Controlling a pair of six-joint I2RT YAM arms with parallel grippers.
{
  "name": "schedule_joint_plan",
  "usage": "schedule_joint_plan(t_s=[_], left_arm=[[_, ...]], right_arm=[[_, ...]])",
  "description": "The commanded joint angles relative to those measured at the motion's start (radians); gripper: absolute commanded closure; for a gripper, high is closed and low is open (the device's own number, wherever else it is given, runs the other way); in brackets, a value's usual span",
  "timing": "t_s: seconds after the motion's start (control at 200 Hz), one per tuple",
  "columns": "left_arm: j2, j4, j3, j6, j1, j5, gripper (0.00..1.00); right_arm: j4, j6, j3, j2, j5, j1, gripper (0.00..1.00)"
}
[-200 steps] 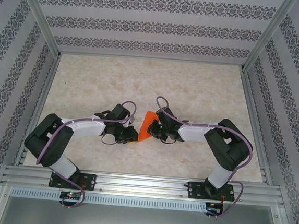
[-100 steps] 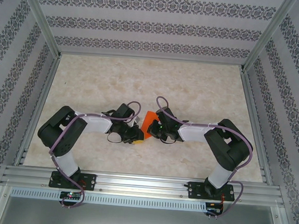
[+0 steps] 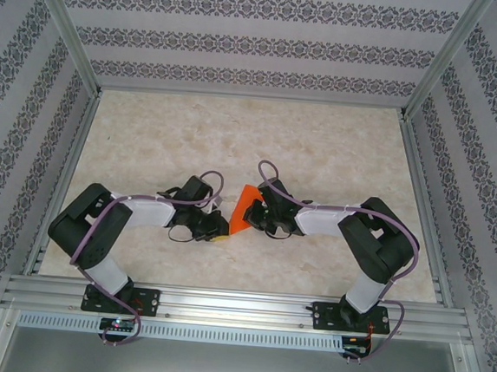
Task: Fold a paper plane with a square sheet of paper (pick it up from the middle)
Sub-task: Third fold the triangle at the center of the table.
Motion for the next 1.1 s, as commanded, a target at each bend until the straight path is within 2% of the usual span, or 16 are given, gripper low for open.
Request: schedule_joint_plan(t_s=[0.0, 0.175, 0.57, 0.764, 0.844, 0.959, 1.094], left_arm=[[-0.065, -0.061, 0.010, 0.008, 0.018, -0.015, 0.81], [-0.089, 0.007, 0.072, -0.023, 0.019, 0.017, 0.80], [0.150, 0.105, 0.155, -0.044, 0.013, 0.068, 0.80], [0.187, 0.027, 0.131, 0.003, 0.013, 0.009, 0.82], [0.184, -0.032, 0.123, 0.039, 0.013, -0.049, 0.83], [0.186, -0.038, 0.108, 0.057, 0.014, -0.071, 0.83], [0.189, -0.036, 0.110, 0.058, 0.013, -0.076, 0.84]], right_arm=[[-0.108, -0.005, -0.027, 0.060, 0.065, 0.002, 0.93], [-0.103, -0.002, -0.030, 0.047, 0.070, 0.004, 0.93], [-0.082, 0.009, -0.027, 0.040, 0.062, 0.005, 0.93], [-0.060, 0.006, -0.024, 0.007, 0.049, 0.003, 0.91], [-0.058, -0.002, -0.019, -0.038, 0.051, 0.002, 0.89], [-0.061, -0.025, -0.016, -0.112, 0.042, 0.003, 0.88], [-0.025, -0.017, -0.047, -0.157, 0.016, 0.022, 0.91]])
